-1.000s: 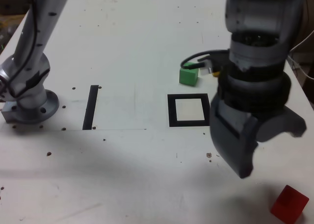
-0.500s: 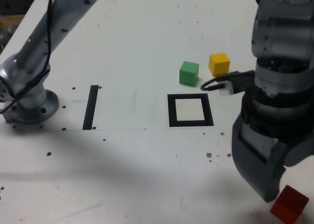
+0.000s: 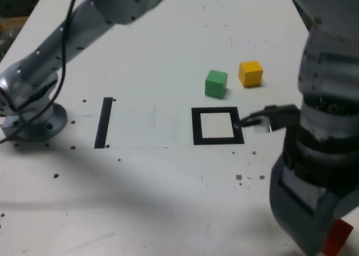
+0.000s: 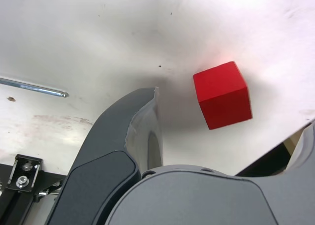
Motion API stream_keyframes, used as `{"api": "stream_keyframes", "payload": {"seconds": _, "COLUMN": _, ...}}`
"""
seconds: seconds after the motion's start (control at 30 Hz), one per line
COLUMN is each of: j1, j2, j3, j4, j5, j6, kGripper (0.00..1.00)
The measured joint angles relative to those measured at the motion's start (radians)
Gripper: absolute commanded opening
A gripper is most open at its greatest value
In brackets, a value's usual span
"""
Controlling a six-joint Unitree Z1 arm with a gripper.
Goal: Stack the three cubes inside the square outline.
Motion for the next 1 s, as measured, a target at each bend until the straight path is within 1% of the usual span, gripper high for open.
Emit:
{"api": "stream_keyframes", "payload": {"seconds": 0.23, "j1": 0.0, "j2": 0.047, "j3": -0.02, "j4": -0.025, "j5": -0.002, "j6": -0.001, "kGripper": 0.97}}
{"api": "stream_keyframes", "payload": {"seconds": 0.4, "j1": 0.002, "j2": 0.061, "j3": -0.031, "j4": -0.036, "j5": -0.003, "j6": -0.003, "kGripper": 0.94}}
{"api": "stream_keyframes", "payload": {"seconds": 0.9, "j1": 0.015, "j2": 0.081, "j3": -0.032, "j4": -0.047, "j5": -0.006, "j6": -0.026, "kGripper": 0.79}}
{"api": "stream_keyframes", "payload": {"seconds": 1.0, "j1": 0.015, "j2": 0.085, "j3": -0.032, "j4": -0.047, "j5": -0.007, "j6": -0.03, "kGripper": 0.75}}
